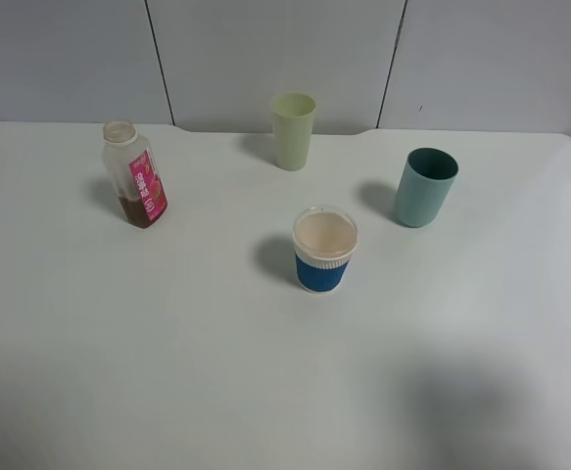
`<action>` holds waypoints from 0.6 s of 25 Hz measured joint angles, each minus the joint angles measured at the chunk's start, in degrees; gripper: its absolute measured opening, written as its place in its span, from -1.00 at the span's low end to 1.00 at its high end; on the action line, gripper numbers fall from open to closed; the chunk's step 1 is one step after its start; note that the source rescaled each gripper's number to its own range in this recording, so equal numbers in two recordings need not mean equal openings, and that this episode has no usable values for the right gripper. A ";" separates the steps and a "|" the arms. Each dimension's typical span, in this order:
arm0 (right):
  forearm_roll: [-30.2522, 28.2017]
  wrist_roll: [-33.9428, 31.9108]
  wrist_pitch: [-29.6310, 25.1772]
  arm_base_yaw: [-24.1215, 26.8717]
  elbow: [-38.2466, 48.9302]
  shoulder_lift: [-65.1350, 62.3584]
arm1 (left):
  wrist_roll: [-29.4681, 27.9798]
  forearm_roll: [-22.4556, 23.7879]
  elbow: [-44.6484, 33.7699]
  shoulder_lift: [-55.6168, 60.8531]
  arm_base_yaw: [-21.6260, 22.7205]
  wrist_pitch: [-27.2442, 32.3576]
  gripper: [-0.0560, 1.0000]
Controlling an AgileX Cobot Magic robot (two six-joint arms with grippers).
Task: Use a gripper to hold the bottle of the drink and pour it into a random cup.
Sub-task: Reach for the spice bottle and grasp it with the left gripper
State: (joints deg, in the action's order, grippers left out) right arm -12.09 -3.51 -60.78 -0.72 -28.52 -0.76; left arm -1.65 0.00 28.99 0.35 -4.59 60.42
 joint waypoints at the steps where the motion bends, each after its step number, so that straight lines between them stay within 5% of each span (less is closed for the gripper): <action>1: 0.00 0.00 0.00 0.00 0.00 0.00 | 0.00 0.00 0.00 0.00 0.00 0.00 1.00; 15: 0.00 0.00 0.00 0.00 0.00 0.00 | 0.00 0.00 0.00 0.00 0.00 0.00 1.00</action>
State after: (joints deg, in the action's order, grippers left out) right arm -12.09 -3.51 -60.78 -0.72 -28.52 -0.76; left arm -1.65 0.00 28.99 0.35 -4.59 60.42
